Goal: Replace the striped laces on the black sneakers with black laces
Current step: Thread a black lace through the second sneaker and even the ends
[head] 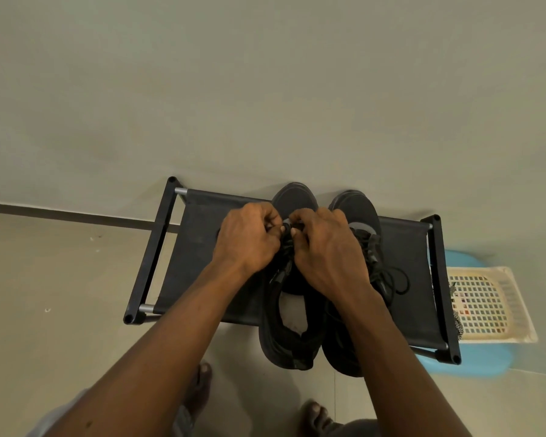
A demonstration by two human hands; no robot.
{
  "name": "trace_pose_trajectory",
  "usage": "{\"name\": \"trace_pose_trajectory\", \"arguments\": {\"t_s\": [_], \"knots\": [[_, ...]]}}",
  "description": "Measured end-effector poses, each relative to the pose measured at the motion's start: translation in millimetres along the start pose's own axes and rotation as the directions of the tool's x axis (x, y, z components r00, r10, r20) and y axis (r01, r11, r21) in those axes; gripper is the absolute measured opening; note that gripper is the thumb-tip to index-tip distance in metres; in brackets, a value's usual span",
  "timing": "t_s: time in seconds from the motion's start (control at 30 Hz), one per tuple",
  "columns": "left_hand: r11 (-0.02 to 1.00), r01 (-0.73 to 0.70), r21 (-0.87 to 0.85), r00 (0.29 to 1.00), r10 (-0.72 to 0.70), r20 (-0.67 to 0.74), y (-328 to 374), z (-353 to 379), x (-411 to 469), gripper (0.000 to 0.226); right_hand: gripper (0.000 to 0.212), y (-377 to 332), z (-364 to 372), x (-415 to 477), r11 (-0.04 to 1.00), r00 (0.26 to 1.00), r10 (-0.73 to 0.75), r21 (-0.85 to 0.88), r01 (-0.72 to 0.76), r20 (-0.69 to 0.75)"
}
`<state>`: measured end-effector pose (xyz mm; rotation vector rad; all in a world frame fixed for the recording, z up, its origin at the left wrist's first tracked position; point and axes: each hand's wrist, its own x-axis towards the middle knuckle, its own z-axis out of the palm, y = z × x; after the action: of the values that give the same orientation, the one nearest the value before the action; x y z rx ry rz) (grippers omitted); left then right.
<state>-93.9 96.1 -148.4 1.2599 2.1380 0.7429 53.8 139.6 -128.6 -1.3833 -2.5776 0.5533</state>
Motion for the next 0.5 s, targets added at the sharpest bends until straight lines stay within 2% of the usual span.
{"name": "trace_pose_trajectory", "arguments": {"t_s": [0.07,0.23,0.3,0.4,0.5], "knots": [[1.0,-0.019,0.002,1.0,0.019,-0.01,0.5,-1.0,-0.6,0.009,0.02,-0.2,0.6,0.7,0.997,0.999,0.018,-0.074,-0.02,-0.035],[0.997,-0.074,-0.012,0.997,0.073,-0.025,-0.9,-4.2,1.0,0.013,0.042,-1.2,-2.7,2.9,0.984,0.989,0.112,-0.129,-0.125,-0.098],[0.996,-0.071,-0.051,0.997,0.07,-0.037,-0.8,-3.2,0.7,0.016,0.041,-2.8,-2.1,2.0,0.981,0.987,0.124,-0.136,-0.137,-0.102],[0.995,-0.068,-0.076,0.997,0.065,-0.04,2.0,-0.6,-1.4,0.024,0.021,-0.7,1.1,1.6,0.988,0.987,0.122,-0.083,-0.13,-0.103],[0.992,-0.042,-0.123,0.998,0.036,-0.047,3.2,-0.4,-1.2,0.023,0.027,0.9,0.6,1.9,0.988,0.986,0.157,0.015,-0.156,-0.058]]}}
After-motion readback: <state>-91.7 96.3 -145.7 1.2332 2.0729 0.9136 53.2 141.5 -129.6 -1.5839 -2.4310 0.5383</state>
